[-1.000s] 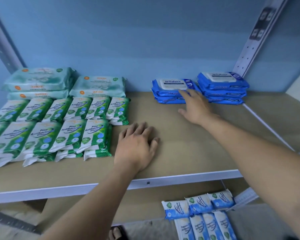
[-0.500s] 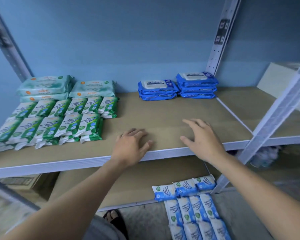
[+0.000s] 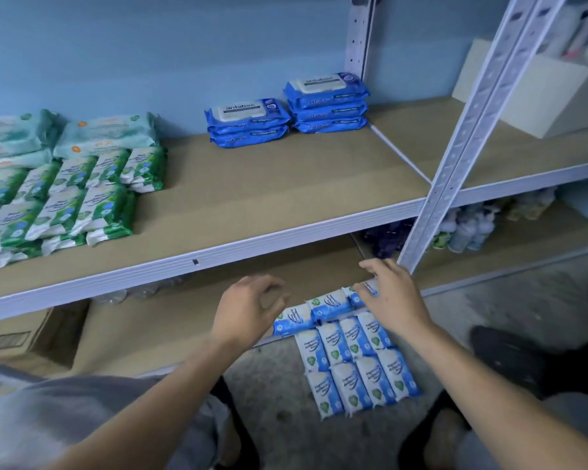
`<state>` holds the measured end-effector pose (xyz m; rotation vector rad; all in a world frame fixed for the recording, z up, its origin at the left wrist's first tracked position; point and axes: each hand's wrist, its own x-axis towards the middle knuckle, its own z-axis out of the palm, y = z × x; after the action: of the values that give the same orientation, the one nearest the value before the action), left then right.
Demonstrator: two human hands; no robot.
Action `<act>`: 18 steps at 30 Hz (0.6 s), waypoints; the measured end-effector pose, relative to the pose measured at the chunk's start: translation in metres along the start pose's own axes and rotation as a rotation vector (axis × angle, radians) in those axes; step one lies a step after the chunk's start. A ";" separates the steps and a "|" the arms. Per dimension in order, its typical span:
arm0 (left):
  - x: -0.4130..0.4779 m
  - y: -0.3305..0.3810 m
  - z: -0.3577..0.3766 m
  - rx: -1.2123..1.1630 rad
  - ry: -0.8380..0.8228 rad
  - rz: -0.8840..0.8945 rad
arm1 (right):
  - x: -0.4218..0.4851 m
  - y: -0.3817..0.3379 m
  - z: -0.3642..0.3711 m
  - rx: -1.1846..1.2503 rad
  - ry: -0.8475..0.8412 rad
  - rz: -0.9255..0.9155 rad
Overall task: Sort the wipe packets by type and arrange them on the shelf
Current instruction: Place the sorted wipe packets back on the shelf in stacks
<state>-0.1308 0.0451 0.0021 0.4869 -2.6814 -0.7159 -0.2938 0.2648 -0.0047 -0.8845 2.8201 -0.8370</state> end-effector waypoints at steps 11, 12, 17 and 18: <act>0.027 -0.077 0.109 0.029 -0.395 -0.357 | -0.034 0.149 0.089 -0.029 -0.343 0.444; 0.031 -0.083 0.118 0.044 -0.406 -0.371 | -0.038 0.160 0.096 -0.039 -0.378 0.483; 0.055 -0.106 0.160 0.199 -0.487 -0.366 | -0.052 0.205 0.126 -0.078 -0.525 0.624; 0.057 -0.111 0.167 0.205 -0.514 -0.367 | -0.054 0.211 0.132 -0.060 -0.537 0.648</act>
<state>-0.2203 0.0012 -0.1813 0.9837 -3.2072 -0.7454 -0.3276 0.3762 -0.2313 -0.1190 2.4018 -0.3522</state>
